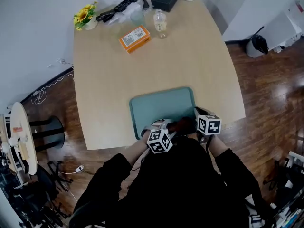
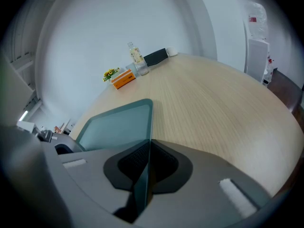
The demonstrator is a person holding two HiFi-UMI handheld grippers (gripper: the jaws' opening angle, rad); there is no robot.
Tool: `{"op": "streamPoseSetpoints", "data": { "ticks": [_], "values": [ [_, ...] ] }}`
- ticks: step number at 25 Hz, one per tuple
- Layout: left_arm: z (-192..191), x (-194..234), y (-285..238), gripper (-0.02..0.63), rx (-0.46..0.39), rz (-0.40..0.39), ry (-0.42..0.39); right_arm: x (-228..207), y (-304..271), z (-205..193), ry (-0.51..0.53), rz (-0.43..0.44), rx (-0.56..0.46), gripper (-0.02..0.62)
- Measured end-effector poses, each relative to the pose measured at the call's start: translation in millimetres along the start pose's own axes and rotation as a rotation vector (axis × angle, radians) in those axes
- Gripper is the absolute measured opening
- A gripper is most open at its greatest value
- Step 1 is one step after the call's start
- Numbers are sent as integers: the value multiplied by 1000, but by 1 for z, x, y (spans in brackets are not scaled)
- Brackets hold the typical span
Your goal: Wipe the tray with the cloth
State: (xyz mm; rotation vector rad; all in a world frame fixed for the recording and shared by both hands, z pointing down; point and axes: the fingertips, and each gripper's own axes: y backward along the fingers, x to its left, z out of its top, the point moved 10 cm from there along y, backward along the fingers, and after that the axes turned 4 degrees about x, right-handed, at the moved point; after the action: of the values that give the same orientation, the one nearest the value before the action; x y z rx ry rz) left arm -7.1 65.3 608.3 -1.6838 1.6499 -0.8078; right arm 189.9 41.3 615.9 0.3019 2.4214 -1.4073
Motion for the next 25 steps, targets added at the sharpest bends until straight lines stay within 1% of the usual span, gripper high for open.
{"op": "streamPoseSetpoints", "data": {
  "ticks": [2,5,7,9,13,14,16,18,21,23,25],
  "values": [
    [-4,-4,0,66,-3,1,-18,0,-1,1,0,-1,-1,14],
    [-9,11,1,66,0,16,-16,2,-2,1,3,-7,-5,14],
    [-12,32,4,67,6,49,2,4,-2,1,11,-11,-8,14],
    [-18,59,8,67,13,100,25,5,-1,1,20,-11,-8,15],
    [-35,120,21,67,32,214,104,4,-2,2,19,-5,-7,15],
    [-39,132,24,67,36,234,123,4,-3,2,18,-5,-7,15],
    [-44,146,30,66,34,240,149,4,-2,2,19,-9,-8,14],
    [-45,148,31,66,27,234,158,4,-2,2,20,-11,-9,15],
    [-43,139,31,67,28,250,161,2,-2,1,15,-6,-7,15],
    [-40,125,31,67,29,248,149,2,-1,1,12,-5,-7,15],
    [-36,103,33,67,18,229,128,1,-1,1,11,-6,-8,15]
  ]
}}
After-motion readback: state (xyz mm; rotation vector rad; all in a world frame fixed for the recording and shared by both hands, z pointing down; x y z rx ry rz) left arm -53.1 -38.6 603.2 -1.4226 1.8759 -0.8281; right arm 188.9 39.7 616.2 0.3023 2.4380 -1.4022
